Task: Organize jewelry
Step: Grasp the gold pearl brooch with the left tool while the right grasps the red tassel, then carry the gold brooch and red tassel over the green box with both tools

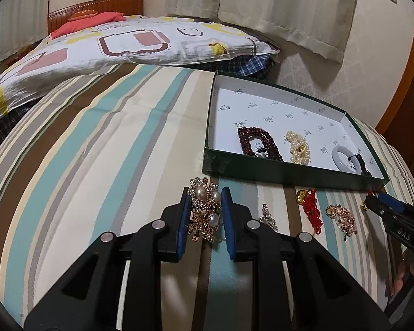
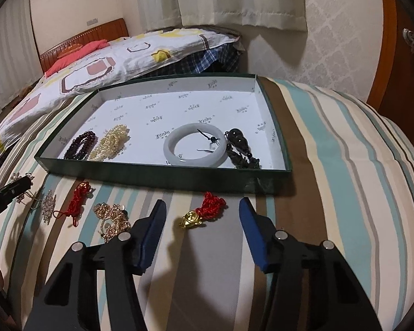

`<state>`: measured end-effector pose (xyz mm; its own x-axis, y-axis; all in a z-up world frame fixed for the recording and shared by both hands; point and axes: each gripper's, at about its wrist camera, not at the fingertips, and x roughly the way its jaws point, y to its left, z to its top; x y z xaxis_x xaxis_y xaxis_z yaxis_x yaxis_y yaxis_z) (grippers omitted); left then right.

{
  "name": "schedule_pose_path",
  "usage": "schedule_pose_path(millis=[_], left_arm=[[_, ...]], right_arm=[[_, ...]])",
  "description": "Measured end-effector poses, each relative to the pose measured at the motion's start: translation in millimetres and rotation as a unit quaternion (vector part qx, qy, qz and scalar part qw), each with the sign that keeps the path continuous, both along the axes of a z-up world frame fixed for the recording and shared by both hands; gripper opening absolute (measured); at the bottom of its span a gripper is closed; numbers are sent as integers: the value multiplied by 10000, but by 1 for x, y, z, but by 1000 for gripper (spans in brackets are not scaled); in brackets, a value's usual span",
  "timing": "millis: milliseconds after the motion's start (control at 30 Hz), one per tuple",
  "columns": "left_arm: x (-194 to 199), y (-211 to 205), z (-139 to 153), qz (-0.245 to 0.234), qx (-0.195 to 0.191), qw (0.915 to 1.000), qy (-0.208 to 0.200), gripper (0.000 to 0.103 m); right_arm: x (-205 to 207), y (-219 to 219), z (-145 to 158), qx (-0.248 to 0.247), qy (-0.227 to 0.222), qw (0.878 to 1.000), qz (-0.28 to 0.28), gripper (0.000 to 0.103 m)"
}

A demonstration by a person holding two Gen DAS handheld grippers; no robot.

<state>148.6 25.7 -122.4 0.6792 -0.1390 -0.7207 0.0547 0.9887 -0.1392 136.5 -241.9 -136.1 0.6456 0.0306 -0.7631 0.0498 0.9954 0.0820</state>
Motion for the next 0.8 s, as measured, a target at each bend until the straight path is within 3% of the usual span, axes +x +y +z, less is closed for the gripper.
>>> schedule_pose_path(millis=[200,267,433,800], left_arm=[[1,1,1,1,-7,10000,-29,22],[0,0,1,-9,-6,10000,-33,22],[-1,-2,2,-29,-12,10000,-58,22],[-7,-12,12,-138,-70,9996,-215,22]], right_arm=[[4,-5,-7,122,233,9996,-48,38],[3,-6,-7,150,227,9996,-49,26],[0,-6,-6,262,201,9995,28,13],[-7,-5,4,201,-165,9997,49,12]])
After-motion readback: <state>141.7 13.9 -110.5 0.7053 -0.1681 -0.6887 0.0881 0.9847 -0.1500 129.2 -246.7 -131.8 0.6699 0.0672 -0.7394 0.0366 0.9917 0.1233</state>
